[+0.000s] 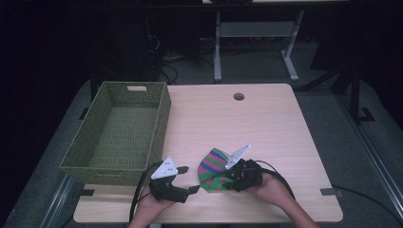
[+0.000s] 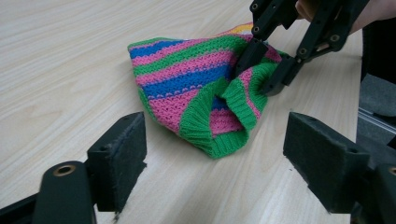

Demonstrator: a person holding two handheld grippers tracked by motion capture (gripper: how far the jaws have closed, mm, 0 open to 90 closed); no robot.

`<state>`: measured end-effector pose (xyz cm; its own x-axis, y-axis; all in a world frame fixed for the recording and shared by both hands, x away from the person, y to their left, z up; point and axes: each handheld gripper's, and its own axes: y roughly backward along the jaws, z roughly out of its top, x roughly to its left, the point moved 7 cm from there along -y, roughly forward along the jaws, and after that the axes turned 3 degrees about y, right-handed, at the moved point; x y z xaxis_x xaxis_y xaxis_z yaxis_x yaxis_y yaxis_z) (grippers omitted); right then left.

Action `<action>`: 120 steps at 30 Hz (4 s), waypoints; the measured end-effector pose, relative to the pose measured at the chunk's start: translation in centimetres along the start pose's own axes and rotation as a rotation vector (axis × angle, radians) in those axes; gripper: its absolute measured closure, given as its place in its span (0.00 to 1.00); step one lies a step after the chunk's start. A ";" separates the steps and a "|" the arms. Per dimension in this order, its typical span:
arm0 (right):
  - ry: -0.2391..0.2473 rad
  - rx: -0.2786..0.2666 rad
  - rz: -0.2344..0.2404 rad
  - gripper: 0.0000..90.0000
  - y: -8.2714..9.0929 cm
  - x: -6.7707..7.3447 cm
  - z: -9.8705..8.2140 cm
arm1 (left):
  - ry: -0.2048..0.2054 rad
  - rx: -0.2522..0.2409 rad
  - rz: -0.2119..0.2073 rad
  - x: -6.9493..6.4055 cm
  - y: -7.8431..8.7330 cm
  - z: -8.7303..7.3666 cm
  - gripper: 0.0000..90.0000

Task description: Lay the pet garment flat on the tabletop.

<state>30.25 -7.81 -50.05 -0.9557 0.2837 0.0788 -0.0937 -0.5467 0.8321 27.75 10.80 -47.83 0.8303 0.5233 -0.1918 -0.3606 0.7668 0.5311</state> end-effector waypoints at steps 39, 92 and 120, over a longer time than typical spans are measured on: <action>-0.058 -0.299 0.024 0.91 7.5 -0.4 -1.1 | -0.073 0.076 -0.079 -1.0 -2.7 1.0 0.37; -0.075 -0.345 0.017 0.92 9.5 -0.5 -1.8 | -0.153 -0.047 -0.153 -1.1 -2.4 5.4 0.92; -0.064 -0.366 -0.008 0.92 11.4 -1.0 -0.8 | -0.164 -0.042 -0.114 0.4 -3.3 9.8 0.92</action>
<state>29.90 -14.91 -41.06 -0.9363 0.3313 0.1164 -0.2060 -0.7867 0.5820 33.43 4.85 -41.59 0.9236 0.3673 -0.1100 -0.2750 0.8344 0.4777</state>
